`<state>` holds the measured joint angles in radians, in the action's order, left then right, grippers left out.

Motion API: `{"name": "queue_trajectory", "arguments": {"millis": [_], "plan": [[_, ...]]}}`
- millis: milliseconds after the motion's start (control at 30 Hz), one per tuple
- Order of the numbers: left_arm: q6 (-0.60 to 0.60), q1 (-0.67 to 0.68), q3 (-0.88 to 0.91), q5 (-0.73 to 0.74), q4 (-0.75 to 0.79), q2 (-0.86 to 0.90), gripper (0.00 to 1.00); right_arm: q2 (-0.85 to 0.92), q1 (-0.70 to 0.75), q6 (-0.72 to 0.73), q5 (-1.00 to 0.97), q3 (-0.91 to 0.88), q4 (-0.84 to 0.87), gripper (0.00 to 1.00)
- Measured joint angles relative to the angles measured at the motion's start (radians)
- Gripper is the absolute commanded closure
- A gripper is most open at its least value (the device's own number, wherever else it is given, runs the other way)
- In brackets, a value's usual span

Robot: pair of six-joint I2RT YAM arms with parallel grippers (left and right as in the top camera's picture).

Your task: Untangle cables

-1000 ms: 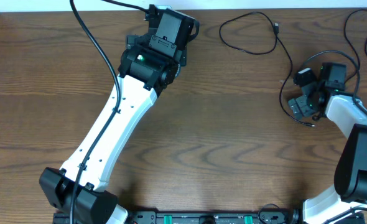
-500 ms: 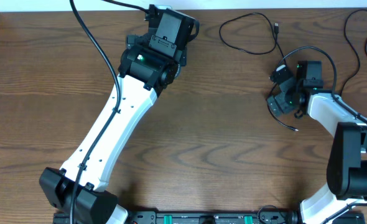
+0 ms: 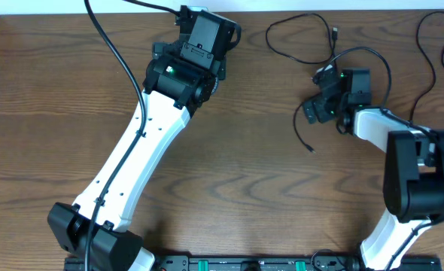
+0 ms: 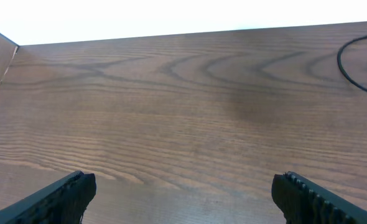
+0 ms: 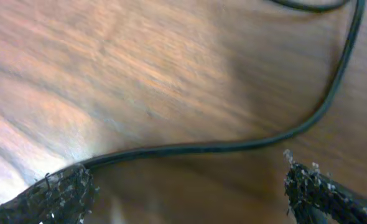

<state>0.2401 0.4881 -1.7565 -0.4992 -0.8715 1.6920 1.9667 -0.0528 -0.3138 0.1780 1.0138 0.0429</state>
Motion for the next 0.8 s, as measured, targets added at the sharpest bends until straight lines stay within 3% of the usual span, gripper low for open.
{"name": "queue_trajectory", "arguments": {"millis": [500, 800], "plan": [[0.0, 0.0, 0.0, 0.0, 0.0, 0.0, 0.05, 0.17, -0.021, 0.371, 0.008, 0.015, 0.438, 0.01], [0.0, 0.0, 0.0, 0.0, 0.0, 0.0, 0.05, 0.193, -0.02, 0.454, 0.009, 0.039, 0.467, 0.01]]}}
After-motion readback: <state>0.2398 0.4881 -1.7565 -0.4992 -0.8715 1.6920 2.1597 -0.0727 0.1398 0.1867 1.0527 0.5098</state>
